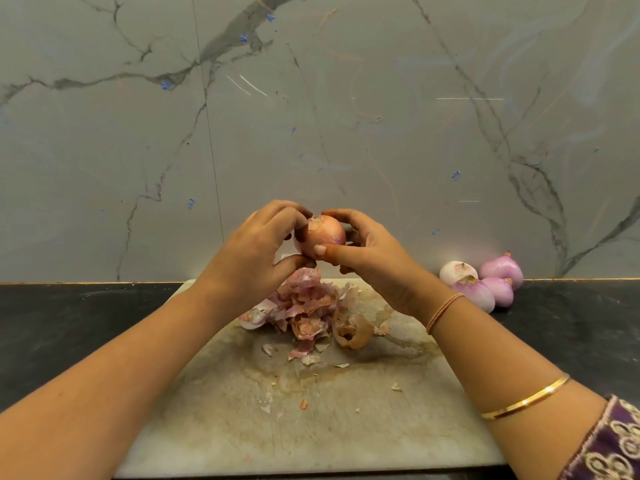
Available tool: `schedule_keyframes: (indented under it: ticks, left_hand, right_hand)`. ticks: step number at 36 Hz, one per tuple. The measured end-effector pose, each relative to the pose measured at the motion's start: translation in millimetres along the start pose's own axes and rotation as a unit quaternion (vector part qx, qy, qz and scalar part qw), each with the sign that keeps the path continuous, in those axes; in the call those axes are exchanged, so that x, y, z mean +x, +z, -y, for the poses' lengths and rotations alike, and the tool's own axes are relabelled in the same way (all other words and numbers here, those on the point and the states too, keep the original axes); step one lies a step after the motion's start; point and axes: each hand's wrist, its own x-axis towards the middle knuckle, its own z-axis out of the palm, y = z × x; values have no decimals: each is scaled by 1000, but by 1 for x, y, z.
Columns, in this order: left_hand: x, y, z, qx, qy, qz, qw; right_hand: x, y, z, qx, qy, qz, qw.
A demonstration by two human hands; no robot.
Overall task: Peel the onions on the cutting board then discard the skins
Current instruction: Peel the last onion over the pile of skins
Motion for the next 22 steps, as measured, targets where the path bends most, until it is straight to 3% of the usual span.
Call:
schedule_keyframes:
  ticks: [22]
  left_hand:
    - [-2,1,1,29,8,25,999]
  right_hand:
    - [-2,2,0,-43,-9,-1,999]
